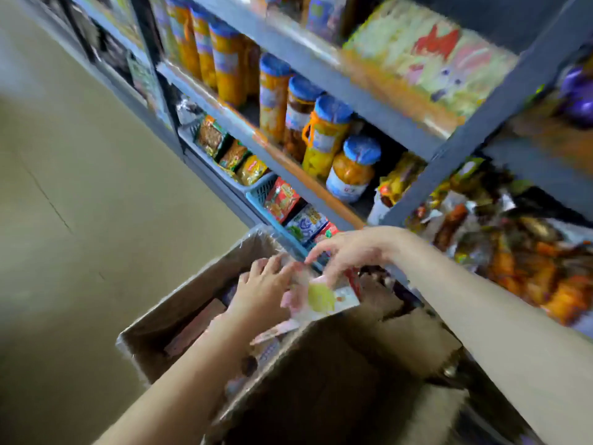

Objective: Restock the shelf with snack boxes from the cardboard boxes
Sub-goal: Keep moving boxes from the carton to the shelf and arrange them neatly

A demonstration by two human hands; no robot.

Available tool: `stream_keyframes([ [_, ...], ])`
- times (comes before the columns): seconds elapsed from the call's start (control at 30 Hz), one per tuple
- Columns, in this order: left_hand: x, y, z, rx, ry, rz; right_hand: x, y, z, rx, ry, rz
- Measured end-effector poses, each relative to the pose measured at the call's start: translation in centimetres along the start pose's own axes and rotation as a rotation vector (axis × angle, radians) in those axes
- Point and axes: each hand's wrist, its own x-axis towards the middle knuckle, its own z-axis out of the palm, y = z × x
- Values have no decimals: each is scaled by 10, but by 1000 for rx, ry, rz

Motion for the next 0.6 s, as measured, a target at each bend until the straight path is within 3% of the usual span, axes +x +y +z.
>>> stream_keyframes([
  [0.1,-30,74,-78,-298,-193,125,-132,-8,-41,-44,20,-38],
  [0.2,-67,147,-156,-346,-241,217,-266,-26,-68,-185,89,-18],
  [0.3,-109,210,-236,-188,46,342,-399,-47,-84,-210,321,-69],
  [0.4,-154,265,-317,161,410,510,-506,-62,-88,-119,490,-69],
  [0.5,-196,313,-390,549,899,689,-580,-64,-86,-294,626,33],
  [0.6,-226,353,-444,570,1136,864,-641,-63,-80,-213,800,41],
])
